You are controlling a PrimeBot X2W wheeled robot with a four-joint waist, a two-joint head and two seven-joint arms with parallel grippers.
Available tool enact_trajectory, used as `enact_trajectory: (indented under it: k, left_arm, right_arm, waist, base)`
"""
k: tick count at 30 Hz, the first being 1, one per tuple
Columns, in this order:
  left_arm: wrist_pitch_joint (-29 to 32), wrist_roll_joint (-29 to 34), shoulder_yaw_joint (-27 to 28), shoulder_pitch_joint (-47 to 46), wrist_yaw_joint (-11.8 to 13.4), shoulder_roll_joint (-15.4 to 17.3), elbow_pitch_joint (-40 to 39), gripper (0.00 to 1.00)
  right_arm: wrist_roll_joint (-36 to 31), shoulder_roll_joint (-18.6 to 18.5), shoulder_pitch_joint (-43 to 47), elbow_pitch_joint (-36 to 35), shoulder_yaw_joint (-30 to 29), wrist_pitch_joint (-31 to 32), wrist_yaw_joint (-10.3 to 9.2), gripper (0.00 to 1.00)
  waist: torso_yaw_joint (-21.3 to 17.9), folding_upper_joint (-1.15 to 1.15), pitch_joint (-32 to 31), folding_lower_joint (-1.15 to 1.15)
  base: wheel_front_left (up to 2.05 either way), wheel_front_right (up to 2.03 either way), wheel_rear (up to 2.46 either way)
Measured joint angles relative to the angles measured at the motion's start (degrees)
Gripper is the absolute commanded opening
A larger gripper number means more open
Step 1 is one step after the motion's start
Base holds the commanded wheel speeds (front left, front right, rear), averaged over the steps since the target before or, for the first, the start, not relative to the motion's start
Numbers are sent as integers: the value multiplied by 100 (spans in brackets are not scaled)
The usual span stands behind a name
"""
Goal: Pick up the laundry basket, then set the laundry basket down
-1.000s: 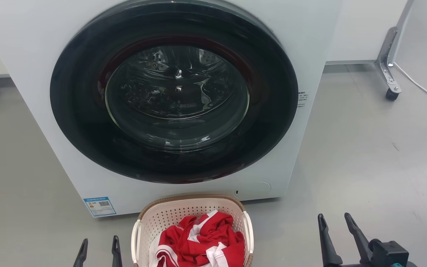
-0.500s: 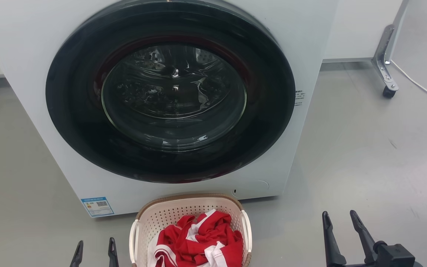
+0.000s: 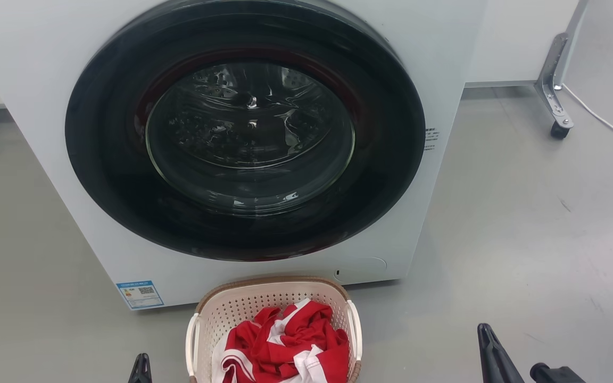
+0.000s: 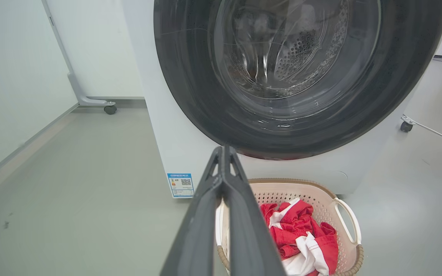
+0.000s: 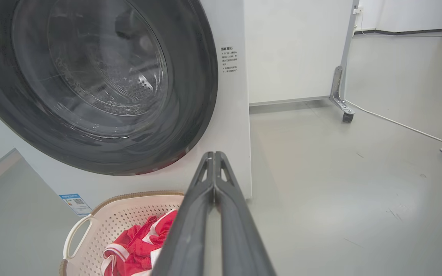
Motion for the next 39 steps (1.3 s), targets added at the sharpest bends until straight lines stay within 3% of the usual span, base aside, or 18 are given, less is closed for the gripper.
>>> enact_trajectory:
  k: [10, 39]
  left_arm:
    - [174, -526, 81, -23, -112, -10, 159, 0]
    - [848, -3106, 415, -466, -555, -26, 443, 0]
  right_arm:
    - [565, 68, 62, 123, -214, 183, 109, 0]
    - [2849, 196, -196, 348, -961, 842, 519, 0]
  waist:
    - [27, 0, 13, 1]
    - [110, 0, 48, 1]
  base:
    - [0, 0, 0]
    - [0, 0, 0]
